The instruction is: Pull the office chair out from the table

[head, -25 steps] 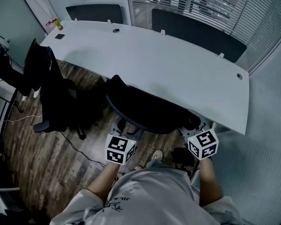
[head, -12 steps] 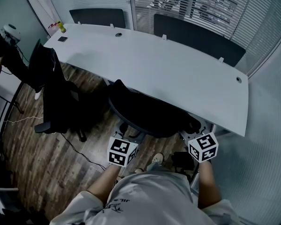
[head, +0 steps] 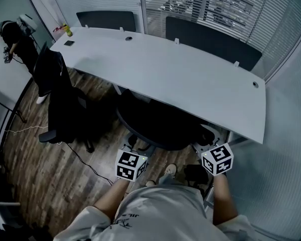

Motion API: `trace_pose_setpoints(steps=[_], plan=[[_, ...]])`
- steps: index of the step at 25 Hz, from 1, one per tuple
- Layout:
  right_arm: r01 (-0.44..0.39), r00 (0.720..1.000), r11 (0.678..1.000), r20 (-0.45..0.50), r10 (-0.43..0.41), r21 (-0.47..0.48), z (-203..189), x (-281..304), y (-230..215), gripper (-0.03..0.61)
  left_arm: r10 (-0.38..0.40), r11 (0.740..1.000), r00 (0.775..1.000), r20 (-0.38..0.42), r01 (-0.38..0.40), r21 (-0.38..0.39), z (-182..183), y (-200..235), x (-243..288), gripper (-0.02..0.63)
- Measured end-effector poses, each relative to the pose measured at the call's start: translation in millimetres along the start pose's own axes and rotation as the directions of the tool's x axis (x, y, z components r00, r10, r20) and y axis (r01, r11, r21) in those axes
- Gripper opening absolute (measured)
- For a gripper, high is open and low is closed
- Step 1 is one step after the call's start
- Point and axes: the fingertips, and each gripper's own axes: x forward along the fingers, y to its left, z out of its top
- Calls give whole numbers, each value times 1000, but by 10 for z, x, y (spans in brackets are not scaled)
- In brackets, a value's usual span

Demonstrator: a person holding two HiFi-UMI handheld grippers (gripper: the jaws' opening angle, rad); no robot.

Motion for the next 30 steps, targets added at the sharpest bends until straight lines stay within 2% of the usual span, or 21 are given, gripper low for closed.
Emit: trace_pose_setpoints(steps=[30], plan=[[67, 998, 998, -1, -67, 20, -195, -386, 833, 222, -56, 998, 998, -22, 56, 22, -372, -128, -784, 327]])
